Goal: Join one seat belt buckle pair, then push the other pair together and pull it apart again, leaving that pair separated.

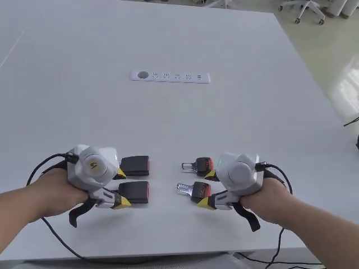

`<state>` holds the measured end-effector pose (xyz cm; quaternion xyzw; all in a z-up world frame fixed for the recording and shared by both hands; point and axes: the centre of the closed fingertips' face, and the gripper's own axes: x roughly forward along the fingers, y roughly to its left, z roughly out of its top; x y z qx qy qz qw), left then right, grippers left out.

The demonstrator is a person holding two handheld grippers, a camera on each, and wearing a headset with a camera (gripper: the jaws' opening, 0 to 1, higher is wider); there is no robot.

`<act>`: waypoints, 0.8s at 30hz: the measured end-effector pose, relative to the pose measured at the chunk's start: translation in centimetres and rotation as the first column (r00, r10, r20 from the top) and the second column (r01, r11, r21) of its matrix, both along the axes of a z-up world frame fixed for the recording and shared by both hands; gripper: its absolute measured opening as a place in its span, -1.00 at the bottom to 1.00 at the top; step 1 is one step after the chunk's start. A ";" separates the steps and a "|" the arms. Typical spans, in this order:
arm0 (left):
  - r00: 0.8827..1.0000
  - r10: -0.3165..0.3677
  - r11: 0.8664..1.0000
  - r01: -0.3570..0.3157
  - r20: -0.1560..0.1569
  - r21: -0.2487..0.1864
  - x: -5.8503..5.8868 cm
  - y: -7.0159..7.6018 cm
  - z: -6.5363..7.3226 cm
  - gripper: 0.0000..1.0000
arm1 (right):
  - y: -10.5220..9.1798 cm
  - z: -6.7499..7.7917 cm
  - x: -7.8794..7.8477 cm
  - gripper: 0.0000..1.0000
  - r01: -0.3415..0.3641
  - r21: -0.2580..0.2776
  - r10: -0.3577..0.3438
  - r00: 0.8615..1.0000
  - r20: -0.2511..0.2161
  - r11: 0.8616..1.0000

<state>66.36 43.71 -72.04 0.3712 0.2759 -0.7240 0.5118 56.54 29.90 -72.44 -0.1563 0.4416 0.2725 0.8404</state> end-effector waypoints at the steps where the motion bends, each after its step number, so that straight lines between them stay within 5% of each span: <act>1: 1.000 -0.003 1.000 0.003 0.000 0.002 0.0 -0.1 0.0 -0.14 | 0.0 -0.1 0.0 -0.18 -0.004 0.000 0.004 1.000 -0.002 1.000; 24: 0.995 -0.095 0.994 0.094 0.018 0.059 -0.6 -0.3 -2.2 -0.20 | 0.0 -2.1 -0.2 -0.33 -0.086 0.003 0.086 0.991 -0.102 0.996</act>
